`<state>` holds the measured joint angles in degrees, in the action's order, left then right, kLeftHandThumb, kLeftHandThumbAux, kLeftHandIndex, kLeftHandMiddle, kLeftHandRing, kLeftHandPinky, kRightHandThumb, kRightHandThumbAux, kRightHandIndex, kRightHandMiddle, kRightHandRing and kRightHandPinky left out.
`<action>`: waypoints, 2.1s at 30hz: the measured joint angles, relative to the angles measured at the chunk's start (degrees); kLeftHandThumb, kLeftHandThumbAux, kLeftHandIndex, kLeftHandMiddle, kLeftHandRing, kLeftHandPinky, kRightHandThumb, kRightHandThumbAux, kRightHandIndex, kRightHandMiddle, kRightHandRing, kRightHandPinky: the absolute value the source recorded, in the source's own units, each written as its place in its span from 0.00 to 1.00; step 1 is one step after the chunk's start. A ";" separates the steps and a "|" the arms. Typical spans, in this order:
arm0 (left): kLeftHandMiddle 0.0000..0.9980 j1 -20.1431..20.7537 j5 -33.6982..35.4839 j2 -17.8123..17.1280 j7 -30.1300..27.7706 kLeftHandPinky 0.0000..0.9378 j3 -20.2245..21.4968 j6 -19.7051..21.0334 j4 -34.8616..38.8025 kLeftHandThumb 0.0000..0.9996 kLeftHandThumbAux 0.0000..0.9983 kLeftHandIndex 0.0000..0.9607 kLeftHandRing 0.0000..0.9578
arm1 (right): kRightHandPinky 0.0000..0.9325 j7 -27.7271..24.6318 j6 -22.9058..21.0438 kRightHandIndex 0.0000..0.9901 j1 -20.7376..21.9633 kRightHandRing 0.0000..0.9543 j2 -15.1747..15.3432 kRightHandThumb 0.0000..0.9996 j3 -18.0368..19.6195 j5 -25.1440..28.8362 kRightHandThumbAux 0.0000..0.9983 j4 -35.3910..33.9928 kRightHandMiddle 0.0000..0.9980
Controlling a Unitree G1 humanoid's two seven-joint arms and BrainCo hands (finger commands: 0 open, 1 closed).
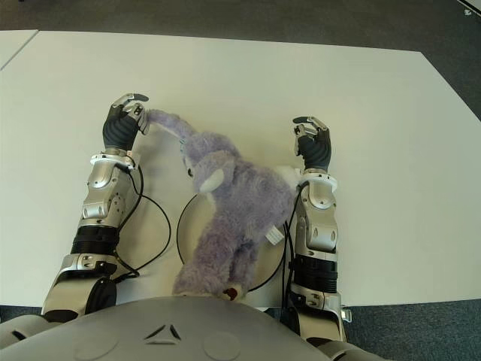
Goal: Put the doll into the plate.
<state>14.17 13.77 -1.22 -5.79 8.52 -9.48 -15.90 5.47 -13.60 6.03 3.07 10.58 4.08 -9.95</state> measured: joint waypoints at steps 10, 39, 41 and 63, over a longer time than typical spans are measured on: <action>0.88 -0.21 -0.17 0.19 0.48 0.91 0.38 -0.86 0.07 0.71 0.71 0.46 0.92 | 0.95 3.54 4.69 0.44 0.42 0.92 -1.63 0.71 0.76 -0.38 0.72 2.14 0.89; 0.89 1.08 0.35 1.47 1.36 0.91 1.95 -5.37 -3.83 0.71 0.71 0.46 0.92 | 0.95 -4.04 16.64 0.45 5.96 0.92 0.20 0.71 1.82 3.15 0.71 20.09 0.88; 0.89 1.22 0.36 1.50 1.49 0.91 2.09 -5.50 -4.18 0.71 0.71 0.46 0.92 | 0.95 -4.73 17.05 0.45 6.35 0.92 0.24 0.71 2.08 3.86 0.71 21.27 0.88; 0.89 1.45 0.27 1.51 2.12 0.92 2.42 -6.65 -4.98 0.71 0.71 0.46 0.93 | 0.93 -5.93 17.86 0.45 7.77 0.90 0.44 0.71 2.33 5.30 0.72 24.97 0.87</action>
<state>15.62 14.04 0.29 -3.66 10.94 -16.13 -20.88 -0.46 4.26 13.80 3.52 12.91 9.38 15.02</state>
